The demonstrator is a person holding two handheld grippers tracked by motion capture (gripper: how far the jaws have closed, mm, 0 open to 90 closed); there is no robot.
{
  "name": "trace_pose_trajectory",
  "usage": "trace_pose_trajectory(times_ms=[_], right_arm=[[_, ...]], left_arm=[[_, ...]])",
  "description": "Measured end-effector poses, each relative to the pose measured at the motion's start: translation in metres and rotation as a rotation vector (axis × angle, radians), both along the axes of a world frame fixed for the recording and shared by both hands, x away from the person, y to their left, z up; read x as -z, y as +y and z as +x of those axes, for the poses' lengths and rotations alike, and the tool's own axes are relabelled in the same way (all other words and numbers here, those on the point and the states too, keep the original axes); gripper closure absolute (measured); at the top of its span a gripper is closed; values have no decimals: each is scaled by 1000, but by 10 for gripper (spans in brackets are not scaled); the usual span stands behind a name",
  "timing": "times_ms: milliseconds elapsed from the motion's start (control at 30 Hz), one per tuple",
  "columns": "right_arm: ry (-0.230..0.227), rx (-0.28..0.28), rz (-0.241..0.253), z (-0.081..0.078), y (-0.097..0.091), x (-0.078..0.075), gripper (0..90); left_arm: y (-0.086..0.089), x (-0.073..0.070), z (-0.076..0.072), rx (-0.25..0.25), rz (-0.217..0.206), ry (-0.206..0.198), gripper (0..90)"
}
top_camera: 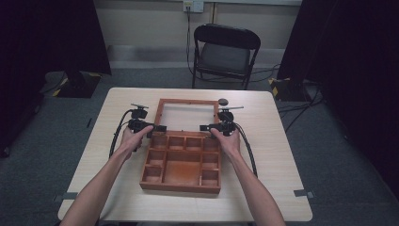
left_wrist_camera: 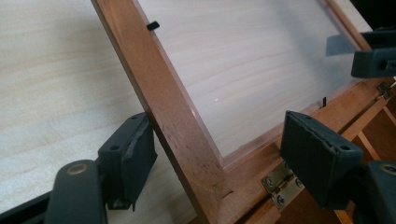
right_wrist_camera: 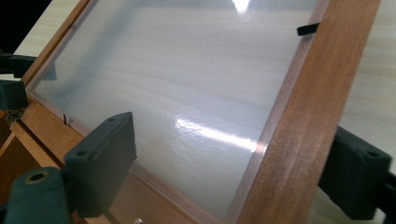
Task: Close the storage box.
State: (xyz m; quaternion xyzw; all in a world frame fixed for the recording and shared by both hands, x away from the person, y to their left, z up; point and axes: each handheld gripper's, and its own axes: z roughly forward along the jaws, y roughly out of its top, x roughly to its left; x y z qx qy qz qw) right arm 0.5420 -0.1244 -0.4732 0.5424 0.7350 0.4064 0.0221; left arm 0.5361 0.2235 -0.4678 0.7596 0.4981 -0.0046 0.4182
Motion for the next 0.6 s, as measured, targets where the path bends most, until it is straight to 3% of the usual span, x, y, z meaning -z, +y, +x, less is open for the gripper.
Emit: trace_pose_trajectory(times_ms=[333, 600], right_arm=[[-22, 0, 1, -3, -4, -7, 185], [-45, 9, 79, -5, -7, -18, 167]], left_arm=[[-4, -4, -3, -7, 23, -33, 269], [0, -14, -7, -9, -2, -77, 282]])
